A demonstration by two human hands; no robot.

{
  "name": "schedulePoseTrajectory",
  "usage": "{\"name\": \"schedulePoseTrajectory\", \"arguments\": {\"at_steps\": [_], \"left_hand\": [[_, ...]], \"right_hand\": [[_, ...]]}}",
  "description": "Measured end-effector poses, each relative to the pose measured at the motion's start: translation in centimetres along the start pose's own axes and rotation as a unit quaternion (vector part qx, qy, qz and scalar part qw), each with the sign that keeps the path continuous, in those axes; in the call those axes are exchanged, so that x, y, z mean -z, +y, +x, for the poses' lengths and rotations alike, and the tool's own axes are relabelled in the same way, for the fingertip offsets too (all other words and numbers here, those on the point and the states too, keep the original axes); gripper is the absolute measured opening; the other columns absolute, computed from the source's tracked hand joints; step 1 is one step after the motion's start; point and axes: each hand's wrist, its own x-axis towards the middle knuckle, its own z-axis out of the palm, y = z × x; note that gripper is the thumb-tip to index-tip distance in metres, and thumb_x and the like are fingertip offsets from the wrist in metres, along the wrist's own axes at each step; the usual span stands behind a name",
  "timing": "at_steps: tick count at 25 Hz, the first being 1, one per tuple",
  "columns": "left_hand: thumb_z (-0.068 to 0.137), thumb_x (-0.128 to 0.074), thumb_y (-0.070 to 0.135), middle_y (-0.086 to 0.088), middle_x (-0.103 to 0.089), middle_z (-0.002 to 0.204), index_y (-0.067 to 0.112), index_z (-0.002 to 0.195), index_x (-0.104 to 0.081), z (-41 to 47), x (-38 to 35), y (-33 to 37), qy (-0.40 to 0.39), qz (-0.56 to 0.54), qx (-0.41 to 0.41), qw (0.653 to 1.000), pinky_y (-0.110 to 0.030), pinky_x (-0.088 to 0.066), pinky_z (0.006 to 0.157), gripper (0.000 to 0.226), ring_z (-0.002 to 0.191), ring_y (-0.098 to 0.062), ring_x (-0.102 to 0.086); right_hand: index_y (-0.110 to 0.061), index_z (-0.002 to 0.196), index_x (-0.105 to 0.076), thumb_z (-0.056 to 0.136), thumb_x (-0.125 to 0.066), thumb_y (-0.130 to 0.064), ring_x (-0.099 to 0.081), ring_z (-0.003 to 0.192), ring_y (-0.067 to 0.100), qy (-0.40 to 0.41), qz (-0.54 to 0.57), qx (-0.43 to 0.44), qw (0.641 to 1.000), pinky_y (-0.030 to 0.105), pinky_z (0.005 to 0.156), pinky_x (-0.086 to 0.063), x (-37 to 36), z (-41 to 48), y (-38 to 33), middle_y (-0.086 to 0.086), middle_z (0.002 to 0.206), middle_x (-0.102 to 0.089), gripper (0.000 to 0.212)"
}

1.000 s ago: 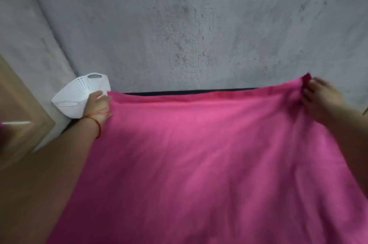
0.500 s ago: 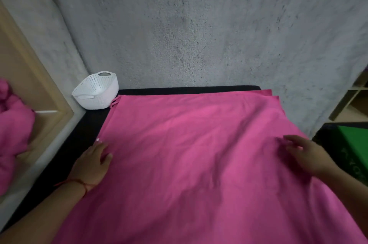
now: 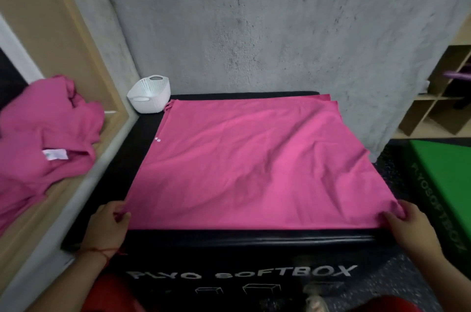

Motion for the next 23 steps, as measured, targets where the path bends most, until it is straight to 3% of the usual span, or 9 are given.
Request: {"name": "schedulePoseTrajectory", "arguments": {"at_steps": [3, 8, 10, 12, 13, 15, 18, 21, 23], "left_hand": [[0.088, -0.079, 0.011, -0.017, -0.074, 0.111, 0.006, 0.119, -0.068, -0.9, 0.9, 0.0, -0.008, -0.057, 0.059, 0.997, -0.044, -0.050, 0.095, 0.033, 0.100, -0.035, -0.070], [0.089, -0.081, 0.018, -0.022, -0.072, 0.119, -0.002, 0.125, -0.068, -1.0, 2.1, 0.5, -0.030, -0.062, 0.115, 0.991, -0.043, -0.047, 0.102, 0.043, 0.114, -0.038, -0.067], [0.089, -0.081, 0.021, -0.020, -0.076, 0.097, 0.002, 0.099, -0.078, -0.4, 2.4, 0.5, -0.052, -0.042, 0.124, 0.990, -0.042, -0.050, 0.089, 0.022, 0.098, -0.038, -0.070], [0.091, -0.079, 0.027, -0.014, -0.066, 0.063, 0.009, 0.062, -0.071, 0.2, 2.2, -0.3, -0.094, -0.023, 0.126, 0.987, -0.038, -0.045, 0.070, 0.036, 0.071, -0.034, -0.067], [0.092, -0.078, 0.029, -0.012, -0.062, 0.057, 0.010, 0.056, -0.068, 0.5, 2.2, -0.6, -0.104, -0.011, 0.130, 0.986, -0.037, -0.042, 0.066, 0.042, 0.066, -0.031, -0.063], [0.092, -0.078, 0.029, -0.013, -0.067, 0.064, 0.011, 0.066, -0.076, 0.7, 2.2, -0.8, -0.112, -0.016, 0.134, 0.985, -0.036, -0.044, 0.071, 0.032, 0.070, -0.030, -0.066], [0.092, -0.078, 0.030, -0.021, -0.076, 0.093, 0.002, 0.101, -0.081, 0.7, 1.8, 0.1, -0.095, -0.047, 0.149, 0.983, -0.039, -0.052, 0.086, 0.030, 0.092, -0.036, -0.071], [0.092, -0.077, 0.034, -0.023, -0.076, 0.105, 0.003, 0.103, -0.080, 0.9, 1.8, 0.7, -0.097, 0.010, 0.159, 0.983, -0.038, -0.052, 0.089, 0.033, 0.100, -0.038, -0.071], [0.088, -0.079, 0.037, -0.020, -0.077, 0.103, 0.007, 0.096, -0.081, 1.2, 2.3, 0.5, -0.108, 0.032, 0.167, 0.980, -0.035, -0.052, 0.082, 0.032, 0.094, -0.036, -0.072]], "right_hand": [[-0.013, 0.141, -0.062, 0.090, -0.082, -0.035, -0.066, 0.119, 0.035, -0.005, 0.161, -0.115, 0.980, 0.049, 0.105, -0.050, 1.5, -1.4, 0.9, 0.014, 0.139, -0.067, 0.059], [-0.010, 0.138, -0.066, 0.099, -0.073, -0.020, -0.065, 0.110, 0.027, 0.008, 0.234, -0.134, 0.963, 0.044, 0.105, -0.051, 4.7, -3.6, -1.0, 0.011, 0.125, -0.068, 0.041], [-0.010, 0.136, -0.068, 0.101, -0.070, -0.018, -0.064, 0.106, 0.026, 0.010, 0.233, -0.121, 0.965, 0.040, 0.097, -0.050, 5.1, -4.0, -1.2, 0.011, 0.119, -0.068, 0.036], [-0.012, 0.127, -0.072, 0.100, -0.071, -0.019, -0.067, 0.100, 0.027, 0.005, 0.216, -0.108, 0.970, 0.040, 0.092, -0.052, 5.1, -4.0, -1.3, 0.011, 0.113, -0.071, 0.029], [-0.011, 0.120, -0.074, 0.099, -0.071, -0.020, -0.066, 0.093, 0.027, 0.001, 0.200, -0.109, 0.974, 0.040, 0.087, -0.053, 5.2, -3.9, -1.4, 0.011, 0.108, -0.073, 0.022], [-0.005, 0.106, -0.075, 0.100, -0.069, -0.019, -0.060, 0.077, 0.026, -0.017, 0.183, -0.126, 0.975, 0.039, 0.071, -0.048, 5.4, -3.5, -1.2, 0.013, 0.091, -0.070, 0.016], [-0.002, 0.103, -0.075, 0.098, -0.072, -0.023, -0.059, 0.070, 0.029, -0.029, 0.137, -0.140, 0.980, 0.042, 0.071, -0.052, 5.6, -2.6, -0.9, 0.016, 0.085, -0.070, 0.022], [0.001, 0.099, -0.071, 0.101, -0.071, -0.022, -0.052, 0.059, 0.026, -0.039, 0.108, -0.125, 0.985, 0.031, 0.053, -0.043, 5.9, -1.9, -0.9, 0.017, 0.076, -0.065, 0.023], [-0.002, 0.094, -0.071, 0.100, -0.072, -0.023, -0.055, 0.059, 0.027, -0.030, 0.073, -0.091, 0.993, 0.030, 0.053, -0.041, 6.1, -1.5, -1.3, 0.017, 0.075, -0.068, 0.022]]}}
